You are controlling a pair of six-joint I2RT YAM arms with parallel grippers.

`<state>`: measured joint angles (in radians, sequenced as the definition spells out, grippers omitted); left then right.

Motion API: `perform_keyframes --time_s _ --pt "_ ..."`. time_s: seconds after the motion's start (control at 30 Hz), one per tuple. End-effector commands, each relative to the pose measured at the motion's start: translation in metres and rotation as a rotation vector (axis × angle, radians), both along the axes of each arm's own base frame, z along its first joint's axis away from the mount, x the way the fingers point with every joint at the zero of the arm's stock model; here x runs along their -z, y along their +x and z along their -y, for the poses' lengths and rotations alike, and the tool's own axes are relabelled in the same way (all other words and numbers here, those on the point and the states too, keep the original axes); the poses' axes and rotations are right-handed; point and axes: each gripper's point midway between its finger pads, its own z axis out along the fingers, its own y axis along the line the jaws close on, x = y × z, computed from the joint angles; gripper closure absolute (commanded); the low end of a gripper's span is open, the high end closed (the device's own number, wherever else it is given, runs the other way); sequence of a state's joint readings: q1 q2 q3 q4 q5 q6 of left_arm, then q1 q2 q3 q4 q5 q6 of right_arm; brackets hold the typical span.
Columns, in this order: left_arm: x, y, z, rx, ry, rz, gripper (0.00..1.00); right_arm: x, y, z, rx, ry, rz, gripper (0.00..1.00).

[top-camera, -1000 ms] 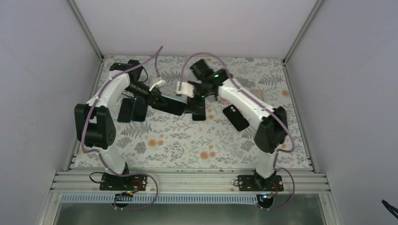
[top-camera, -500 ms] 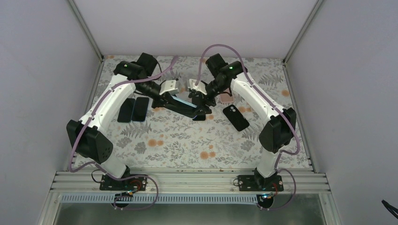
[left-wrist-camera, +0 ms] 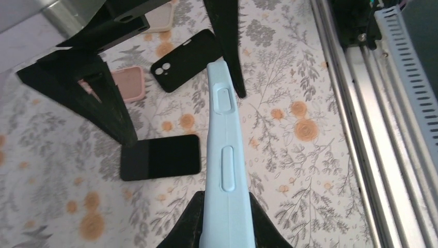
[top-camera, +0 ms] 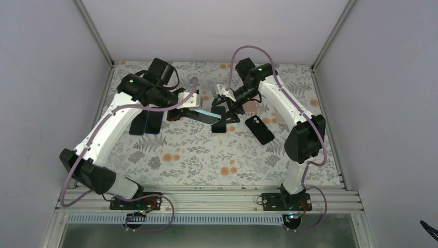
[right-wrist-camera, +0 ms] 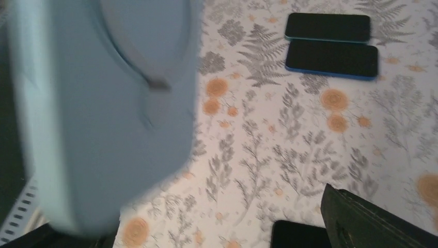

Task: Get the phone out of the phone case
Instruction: Pick up the phone at the center of the board, then remove the phone case from the phone.

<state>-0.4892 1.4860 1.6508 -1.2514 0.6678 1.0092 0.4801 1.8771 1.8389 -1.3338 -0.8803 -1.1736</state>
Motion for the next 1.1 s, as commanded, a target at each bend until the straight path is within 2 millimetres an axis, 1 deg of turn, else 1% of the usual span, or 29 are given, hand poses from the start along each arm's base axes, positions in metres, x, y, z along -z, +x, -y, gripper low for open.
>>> perform_keyframes --time_s 0.0,0.07,0.1,0.13,0.17,0.2,0.23,0.27,0.3,0.37,0.47,0.5,0.53,0.63,0.67,0.7,0.77,0.9,1.07 --pt "-0.03 -0.054 -0.011 0.079 -0.067 0.001 0.98 0.016 0.041 0.026 0.044 -0.007 0.093 0.0" --pt "-0.025 -0.061 -0.015 0.081 -0.06 -0.006 0.98 0.019 0.048 0.033 0.06 -0.016 0.095 0.0" --pt "-0.022 -0.063 -0.016 0.082 -0.057 -0.014 0.98 0.021 0.056 0.038 0.082 -0.028 0.096 0.0" --pt "-0.019 -0.065 -0.016 0.083 -0.057 -0.025 0.98 0.022 0.066 0.039 0.116 -0.036 0.083 0.01" --pt "-0.018 -0.067 -0.015 0.087 -0.061 -0.038 0.98 0.02 0.081 0.043 0.166 -0.034 0.062 0.02" --pt "-0.016 -0.068 -0.014 0.092 -0.064 -0.053 0.98 0.014 0.092 0.045 0.2 -0.017 0.05 0.02" --pt "-0.015 -0.068 -0.013 0.095 -0.064 -0.058 0.98 0.011 0.097 0.047 0.21 0.002 0.048 0.02" --pt "-0.013 -0.066 -0.013 0.091 -0.057 -0.06 0.98 0.01 0.094 0.048 0.199 0.008 0.058 0.02" --pt "-0.01 -0.063 -0.014 0.09 -0.043 -0.052 0.98 0.011 0.087 0.048 0.179 0.006 0.069 0.01" --pt "-0.005 -0.058 -0.015 0.084 -0.019 -0.042 0.98 0.012 0.067 0.047 0.14 -0.004 0.076 0.0" --pt "-0.003 -0.052 -0.012 0.079 -0.015 -0.053 0.98 0.014 0.024 0.04 0.073 -0.019 0.064 0.0" --pt "-0.004 -0.051 -0.01 0.079 -0.018 -0.056 0.98 0.011 0.009 0.036 0.051 -0.013 0.059 0.0" --pt "-0.005 -0.049 -0.009 0.078 -0.021 -0.055 0.98 0.007 -0.005 0.033 0.031 0.004 0.051 0.0" --pt "-0.004 -0.047 -0.008 0.075 -0.018 -0.056 0.98 -0.018 -0.035 0.026 -0.002 0.087 0.037 0.01" --pt "-0.003 -0.046 -0.008 0.073 -0.016 -0.059 0.98 -0.031 -0.044 0.024 -0.011 0.117 0.046 0.01" --pt "-0.003 -0.046 -0.008 0.07 -0.013 -0.062 0.98 -0.036 -0.05 0.022 -0.02 0.131 0.043 0.01" --pt "-0.002 -0.046 -0.008 0.068 -0.016 -0.066 0.98 -0.039 -0.058 0.015 -0.034 0.136 0.034 0.01" --pt "-0.006 -0.046 -0.008 0.064 -0.026 -0.057 0.98 -0.035 -0.059 0.005 -0.031 0.135 0.024 0.02" --pt "-0.008 -0.044 -0.008 0.053 -0.028 -0.051 0.98 -0.032 -0.072 -0.004 -0.088 0.132 -0.017 0.02"
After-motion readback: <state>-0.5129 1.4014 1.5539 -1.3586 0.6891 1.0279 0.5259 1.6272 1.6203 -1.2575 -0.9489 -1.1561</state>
